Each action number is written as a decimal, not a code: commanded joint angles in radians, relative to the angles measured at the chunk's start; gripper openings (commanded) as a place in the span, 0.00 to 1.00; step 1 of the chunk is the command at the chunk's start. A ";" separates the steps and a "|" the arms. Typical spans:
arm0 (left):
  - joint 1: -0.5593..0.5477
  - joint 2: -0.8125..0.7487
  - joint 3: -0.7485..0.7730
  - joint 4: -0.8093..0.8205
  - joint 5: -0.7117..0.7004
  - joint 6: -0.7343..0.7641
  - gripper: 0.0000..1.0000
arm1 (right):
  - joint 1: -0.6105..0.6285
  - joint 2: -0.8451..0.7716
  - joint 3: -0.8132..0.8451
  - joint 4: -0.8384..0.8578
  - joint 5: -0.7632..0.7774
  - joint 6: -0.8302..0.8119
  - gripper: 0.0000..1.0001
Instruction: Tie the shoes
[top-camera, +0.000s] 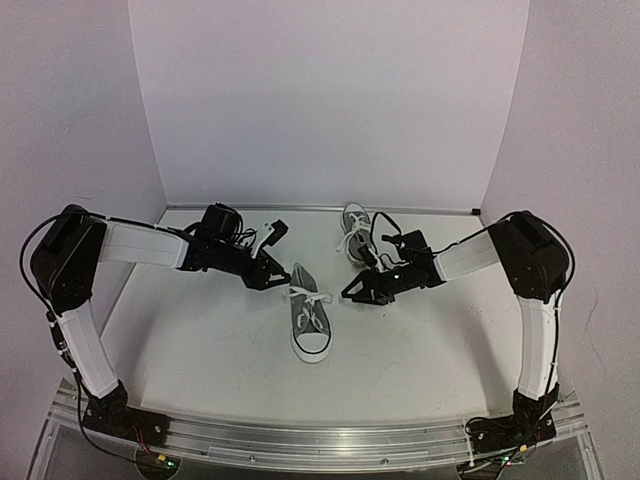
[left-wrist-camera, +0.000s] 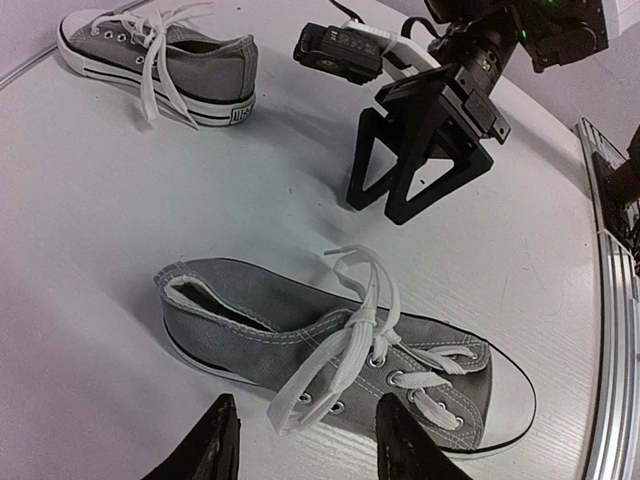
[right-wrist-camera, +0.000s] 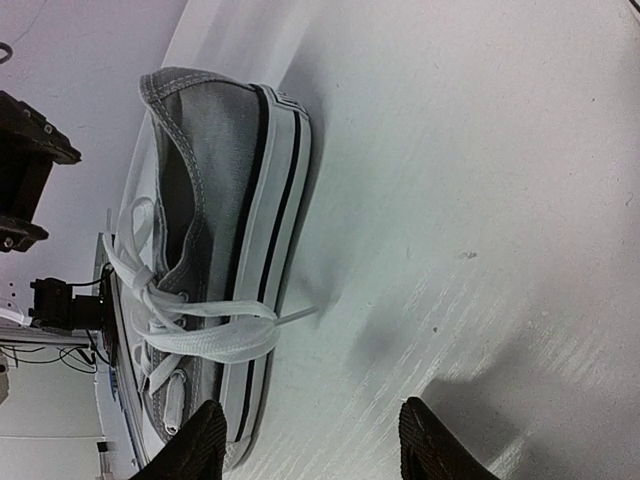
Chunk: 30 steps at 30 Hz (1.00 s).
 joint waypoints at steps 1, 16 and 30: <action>0.004 0.032 0.040 0.022 0.069 0.009 0.46 | 0.005 0.035 0.062 0.015 -0.032 -0.007 0.56; 0.005 0.113 0.096 -0.006 0.114 0.003 0.43 | 0.008 0.045 0.079 0.015 -0.037 -0.002 0.56; 0.005 0.091 0.076 -0.056 0.158 0.000 0.34 | 0.009 0.044 0.077 0.016 -0.037 -0.004 0.56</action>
